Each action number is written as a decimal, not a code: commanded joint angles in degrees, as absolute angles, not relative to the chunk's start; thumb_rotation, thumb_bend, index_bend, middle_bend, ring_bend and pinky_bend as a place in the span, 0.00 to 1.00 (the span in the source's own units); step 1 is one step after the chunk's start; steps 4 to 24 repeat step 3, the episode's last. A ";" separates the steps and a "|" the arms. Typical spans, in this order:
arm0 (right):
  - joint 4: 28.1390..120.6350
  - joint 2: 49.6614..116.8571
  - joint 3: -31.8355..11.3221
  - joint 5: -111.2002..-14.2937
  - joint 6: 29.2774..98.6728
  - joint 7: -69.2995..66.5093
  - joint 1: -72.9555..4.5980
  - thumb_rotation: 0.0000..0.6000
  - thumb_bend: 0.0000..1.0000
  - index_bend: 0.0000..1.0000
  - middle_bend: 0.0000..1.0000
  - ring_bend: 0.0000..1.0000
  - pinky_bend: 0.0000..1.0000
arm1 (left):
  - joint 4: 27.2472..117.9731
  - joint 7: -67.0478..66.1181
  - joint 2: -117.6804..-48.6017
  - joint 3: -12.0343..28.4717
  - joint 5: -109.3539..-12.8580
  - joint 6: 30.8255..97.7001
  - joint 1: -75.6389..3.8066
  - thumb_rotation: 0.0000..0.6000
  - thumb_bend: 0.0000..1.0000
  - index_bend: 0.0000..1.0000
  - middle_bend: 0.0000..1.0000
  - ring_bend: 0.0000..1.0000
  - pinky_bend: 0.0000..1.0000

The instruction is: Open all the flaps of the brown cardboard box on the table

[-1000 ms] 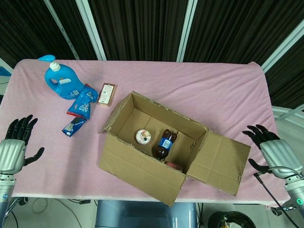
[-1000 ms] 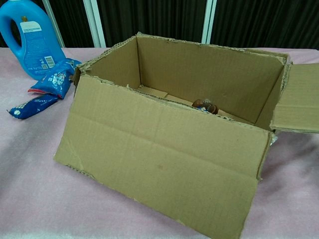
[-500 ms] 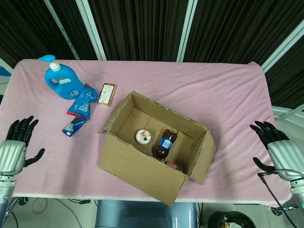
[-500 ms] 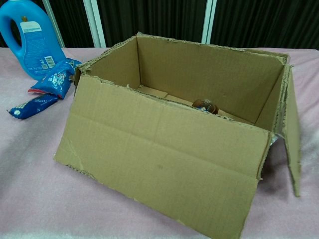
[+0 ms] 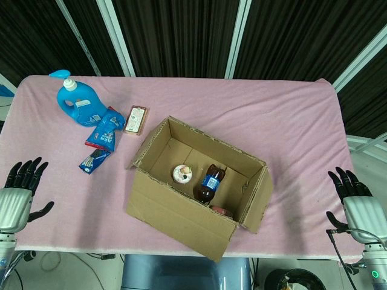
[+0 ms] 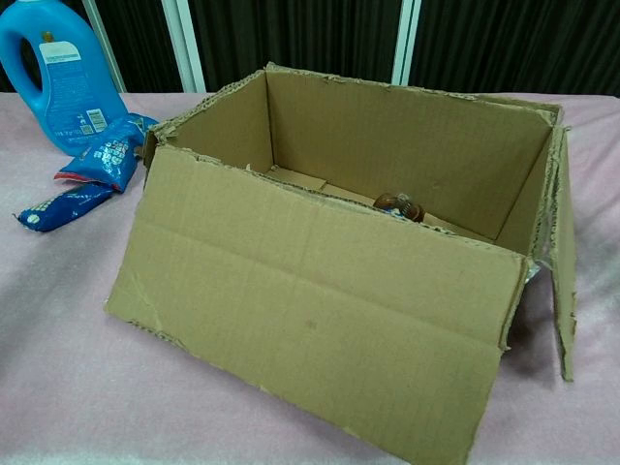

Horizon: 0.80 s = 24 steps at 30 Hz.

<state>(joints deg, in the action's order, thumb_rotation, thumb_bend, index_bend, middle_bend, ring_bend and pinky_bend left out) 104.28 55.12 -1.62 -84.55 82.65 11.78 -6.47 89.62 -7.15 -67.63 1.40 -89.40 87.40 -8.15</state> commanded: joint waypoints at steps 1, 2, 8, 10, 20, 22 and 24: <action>99.31 59.28 -0.44 -85.67 84.18 12.41 -4.93 1.00 0.31 0.00 0.00 0.00 0.22 | 88.97 -8.54 -68.18 1.41 -88.83 86.84 -8.07 1.00 0.14 0.00 0.00 0.00 0.00; 98.50 59.91 -0.37 -85.71 84.20 12.30 -4.81 1.00 0.31 0.00 0.00 0.00 0.22 | 89.04 -8.64 -68.32 1.57 -88.47 86.67 -8.09 1.00 0.14 0.00 0.00 0.00 0.00; 97.83 60.48 -0.43 -85.53 84.13 12.07 -4.75 1.00 0.31 0.00 0.00 0.00 0.22 | 89.12 -8.67 -68.49 1.84 -88.01 86.57 -8.10 1.00 0.14 0.00 0.00 0.00 0.00; 97.83 60.48 -0.43 -85.53 84.13 12.07 -4.75 1.00 0.31 0.00 0.00 0.00 0.22 | 89.12 -8.67 -68.49 1.84 -88.01 86.57 -8.10 1.00 0.14 0.00 0.00 0.00 0.00; 97.83 60.48 -0.43 -85.53 84.13 12.07 -4.75 1.00 0.31 0.00 0.00 0.00 0.22 | 89.12 -8.67 -68.49 1.84 -88.01 86.57 -8.10 1.00 0.14 0.00 0.00 0.00 0.00; 97.83 60.48 -0.43 -85.53 84.13 12.07 -4.75 1.00 0.31 0.00 0.00 0.00 0.22 | 89.12 -8.67 -68.49 1.84 -88.01 86.57 -8.10 1.00 0.14 0.00 0.00 0.00 0.00; 97.83 60.48 -0.43 -85.53 84.13 12.07 -4.75 1.00 0.31 0.00 0.00 0.00 0.22 | 89.12 -8.67 -68.49 1.84 -88.01 86.57 -8.10 1.00 0.14 0.00 0.00 0.00 0.00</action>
